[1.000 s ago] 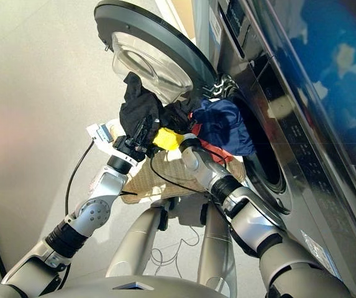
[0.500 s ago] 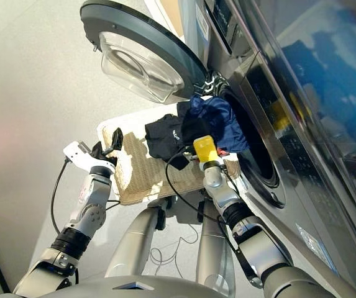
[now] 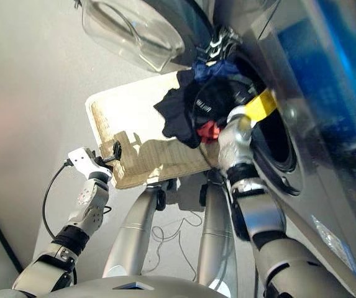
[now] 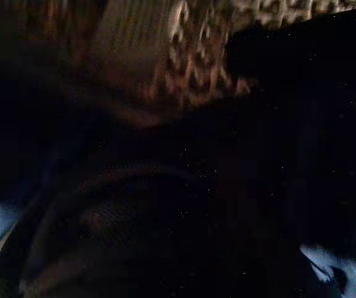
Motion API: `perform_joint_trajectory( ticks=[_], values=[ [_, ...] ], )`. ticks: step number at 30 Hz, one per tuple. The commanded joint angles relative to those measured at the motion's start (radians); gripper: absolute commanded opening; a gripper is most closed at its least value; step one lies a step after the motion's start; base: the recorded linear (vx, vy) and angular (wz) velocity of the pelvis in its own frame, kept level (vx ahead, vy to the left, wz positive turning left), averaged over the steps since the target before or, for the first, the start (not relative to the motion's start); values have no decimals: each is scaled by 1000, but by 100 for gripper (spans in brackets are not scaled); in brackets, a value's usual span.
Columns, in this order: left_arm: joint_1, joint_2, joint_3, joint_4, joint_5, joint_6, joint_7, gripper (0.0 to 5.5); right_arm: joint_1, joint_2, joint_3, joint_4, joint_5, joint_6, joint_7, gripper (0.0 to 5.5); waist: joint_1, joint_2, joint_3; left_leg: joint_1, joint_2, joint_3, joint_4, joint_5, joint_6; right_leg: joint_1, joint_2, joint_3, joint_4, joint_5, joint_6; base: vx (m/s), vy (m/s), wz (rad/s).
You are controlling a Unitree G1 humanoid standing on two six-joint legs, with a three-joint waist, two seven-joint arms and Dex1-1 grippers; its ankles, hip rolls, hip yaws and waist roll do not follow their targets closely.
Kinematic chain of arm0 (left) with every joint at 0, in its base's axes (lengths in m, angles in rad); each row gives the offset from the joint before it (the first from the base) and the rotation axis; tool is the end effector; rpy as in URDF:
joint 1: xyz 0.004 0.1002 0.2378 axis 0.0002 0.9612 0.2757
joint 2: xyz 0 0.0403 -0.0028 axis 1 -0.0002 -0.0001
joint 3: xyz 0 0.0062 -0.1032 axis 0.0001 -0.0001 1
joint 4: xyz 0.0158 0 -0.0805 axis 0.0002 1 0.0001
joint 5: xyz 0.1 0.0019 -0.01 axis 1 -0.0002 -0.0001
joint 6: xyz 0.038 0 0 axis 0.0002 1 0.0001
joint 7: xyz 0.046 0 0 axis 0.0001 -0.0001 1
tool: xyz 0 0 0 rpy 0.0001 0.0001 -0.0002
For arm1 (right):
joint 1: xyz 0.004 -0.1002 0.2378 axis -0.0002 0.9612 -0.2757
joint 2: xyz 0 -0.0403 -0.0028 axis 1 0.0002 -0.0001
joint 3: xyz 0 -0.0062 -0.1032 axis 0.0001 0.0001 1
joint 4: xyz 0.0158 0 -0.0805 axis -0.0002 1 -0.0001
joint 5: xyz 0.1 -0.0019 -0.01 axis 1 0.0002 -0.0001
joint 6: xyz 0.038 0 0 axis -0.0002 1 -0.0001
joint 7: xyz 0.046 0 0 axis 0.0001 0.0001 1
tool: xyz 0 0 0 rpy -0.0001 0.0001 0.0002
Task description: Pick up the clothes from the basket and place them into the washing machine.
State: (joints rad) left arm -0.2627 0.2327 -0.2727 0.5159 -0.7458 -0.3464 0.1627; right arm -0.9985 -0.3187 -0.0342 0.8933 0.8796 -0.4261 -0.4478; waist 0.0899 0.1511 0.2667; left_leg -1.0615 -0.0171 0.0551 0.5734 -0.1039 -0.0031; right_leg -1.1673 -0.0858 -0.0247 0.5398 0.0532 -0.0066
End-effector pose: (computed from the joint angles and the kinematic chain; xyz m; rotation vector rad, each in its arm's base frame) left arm 0.2430 0.1603 0.0159 -0.4105 0.0409 0.1150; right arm 0.3558 -0.1950 0.1896 0.7124 -0.3898 -0.5379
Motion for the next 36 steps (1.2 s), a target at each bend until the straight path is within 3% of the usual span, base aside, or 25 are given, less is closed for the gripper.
perform_joint_trajectory(
  ticks=[1,4,6,9,14,15,16,21,25,33,36],
  values=[
    [8,60,14,17,45,-26,-1,550,-60,-155,-12,-114,17,-162,-74,0,-17,39,-33,-55,-1,14,55,-37,37,5,35,-8,55,-87,30,0,0,0],
    [7,53,21,58,60,-28,14,550,-55,-206,-82,-197,-74,-247,-188,0,-28,43,-33,-52,4,24,61,-50,42,-7,44,3,65,-89,33,20,28,-113],
    [3,47,20,79,62,-29,18,550,-41,-213,-115,-206,-110,-270,-243,0,-30,39,-34,-50,5,27,64,-55,44,-7,47,6,67,-92,34,26,23,-240],
    [1,38,31,99,66,-36,30,550,0,-233,-164,-235,-225,-275,-370,0,-43,37,-41,-40,3,32,56,-62,49,-2,54,14,60,-92,36,21,15,-147],
    [3,33,30,95,83,-47,37,550,100,-197,-203,-193,-279,-232,-408,0,-62,35,-49,-31,2,33,47,-64,49,7,56,16,47,-89,35,0,0,0],
    [3,33,32,96,79,-49,34,550,110,-191,-196,-163,-264,-220,-388,108,-64,34,-52,-31,3,33,44,-64,49,7,57,17,45,-88,34,0,0,0],
    [5,32,35,98,77,-49,32,550,117,-186,-175,-124,-233,-198,-341,550,-65,31,-57,-30,4,34,41,-64,48,8,57,17,40,-85,33,0,0,0],
    [6,42,60,97,71,-51,10,550,133,-197,-27,42,-107,-83,-73,550,-63,18,-61,-25,8,38,24,-55,41,16,53,12,20,-72,28,0,0,0],
    [3,56,75,113,74,-41,-19,550,153,-195,151,41,-180,24,83,550,-65,0,-56,-24,14,37,11,-37,34,31,49,0,-3,-59,24,0,0,0],
    [17,62,94,171,84,-25,-82,550,213,-176,424,-7,-325,122,326,550,-62,-40,-60,-1,9,20,-37,-2,27,77,39,-26,-54,-37,26,0,0,0],
    [11,59,97,188,85,-23,-92,550,206,-160,503,-11,-396,147,358,550,-54,-52,-62,7,4,12,-52,8,26,93,34,-35,-73,-33,27,0,0,0]
  ],
)
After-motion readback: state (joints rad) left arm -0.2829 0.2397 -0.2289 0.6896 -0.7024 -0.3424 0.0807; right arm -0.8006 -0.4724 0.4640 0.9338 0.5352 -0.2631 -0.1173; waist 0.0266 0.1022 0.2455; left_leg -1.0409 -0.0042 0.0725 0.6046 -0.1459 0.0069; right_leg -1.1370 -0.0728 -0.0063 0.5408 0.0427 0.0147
